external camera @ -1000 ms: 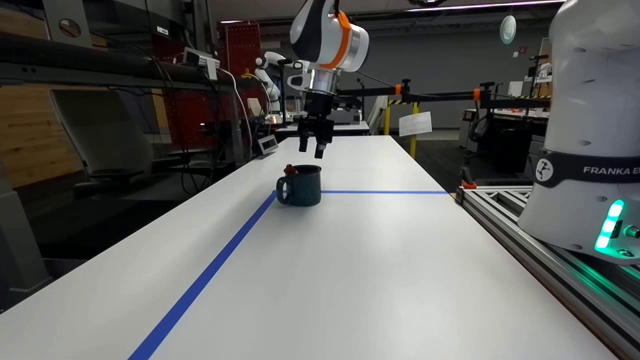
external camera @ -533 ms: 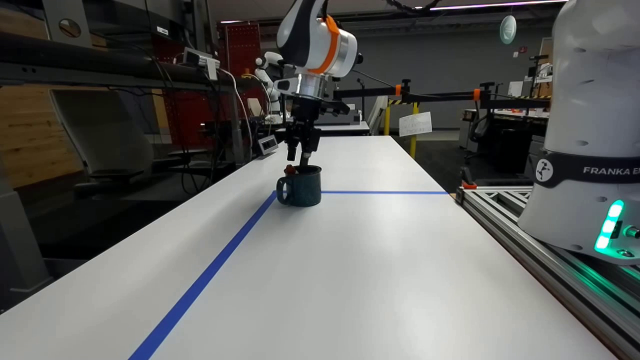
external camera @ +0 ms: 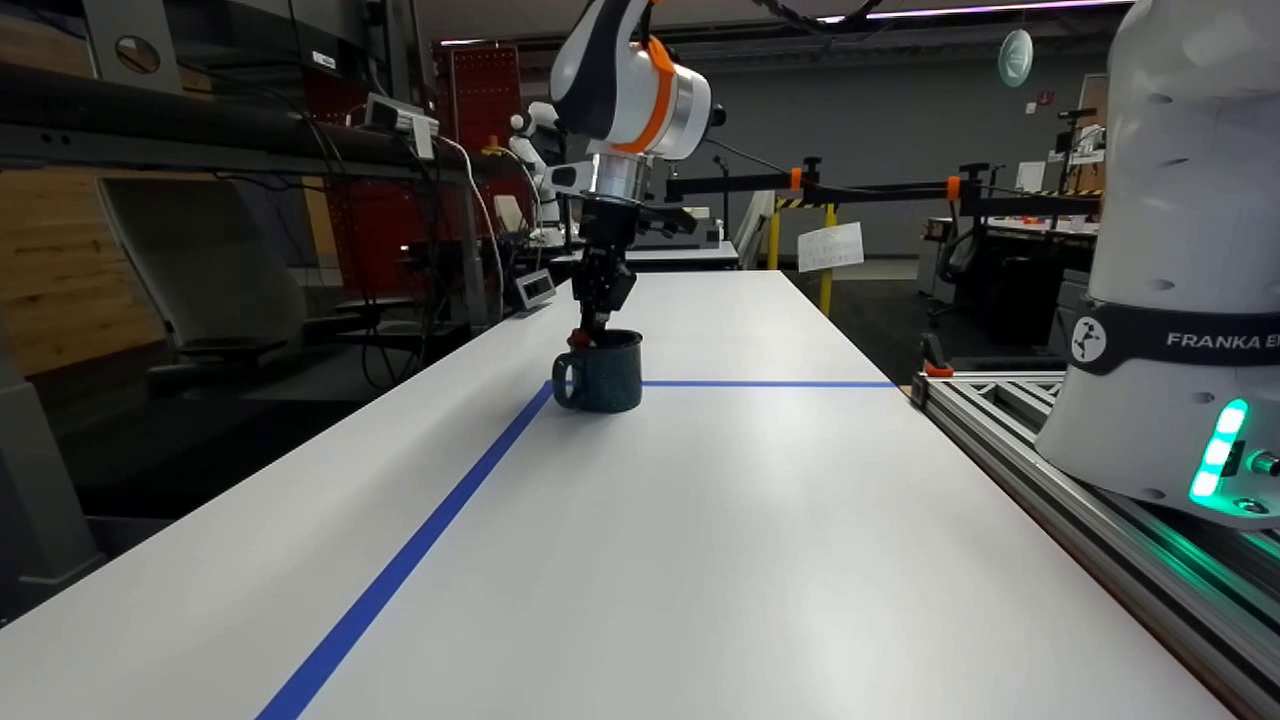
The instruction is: Take the marker out of the cup
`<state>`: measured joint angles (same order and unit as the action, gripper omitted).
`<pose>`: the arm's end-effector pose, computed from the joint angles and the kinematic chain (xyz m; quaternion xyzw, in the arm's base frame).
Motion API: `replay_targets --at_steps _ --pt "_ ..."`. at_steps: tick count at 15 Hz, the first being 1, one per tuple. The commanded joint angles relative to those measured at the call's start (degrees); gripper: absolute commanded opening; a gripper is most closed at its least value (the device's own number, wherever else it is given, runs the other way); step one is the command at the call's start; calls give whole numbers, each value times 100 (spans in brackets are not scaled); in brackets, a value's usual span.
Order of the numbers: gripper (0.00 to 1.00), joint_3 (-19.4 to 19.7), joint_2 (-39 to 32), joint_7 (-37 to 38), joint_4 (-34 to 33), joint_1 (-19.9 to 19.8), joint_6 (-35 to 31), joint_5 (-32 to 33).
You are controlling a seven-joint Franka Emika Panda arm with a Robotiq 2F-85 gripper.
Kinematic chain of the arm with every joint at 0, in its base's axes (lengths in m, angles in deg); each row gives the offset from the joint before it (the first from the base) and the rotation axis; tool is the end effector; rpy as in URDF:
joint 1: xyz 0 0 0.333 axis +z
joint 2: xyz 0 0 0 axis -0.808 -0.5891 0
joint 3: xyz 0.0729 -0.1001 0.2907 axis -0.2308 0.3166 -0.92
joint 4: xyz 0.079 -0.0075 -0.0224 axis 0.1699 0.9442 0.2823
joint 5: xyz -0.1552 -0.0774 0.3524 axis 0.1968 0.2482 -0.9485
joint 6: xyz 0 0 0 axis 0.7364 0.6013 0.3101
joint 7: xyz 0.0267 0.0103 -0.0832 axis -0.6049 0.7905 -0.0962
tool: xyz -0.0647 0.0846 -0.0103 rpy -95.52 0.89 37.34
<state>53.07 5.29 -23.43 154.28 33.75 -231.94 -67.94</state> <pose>0.4808 -0.2616 0.2320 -0.9255 -0.3593 -0.1185 0.0160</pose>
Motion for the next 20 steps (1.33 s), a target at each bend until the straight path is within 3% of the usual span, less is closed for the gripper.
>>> replay_targets --at_steps 1,7,16,20 --pt "28 -129 -119 120 -99 -122 -39 125" --pt "33 -191 -156 112 -128 -132 3 152" --pt "31 -322 -122 42 -89 -129 90 148" --pt "43 -342 -120 28 -84 -134 92 166"
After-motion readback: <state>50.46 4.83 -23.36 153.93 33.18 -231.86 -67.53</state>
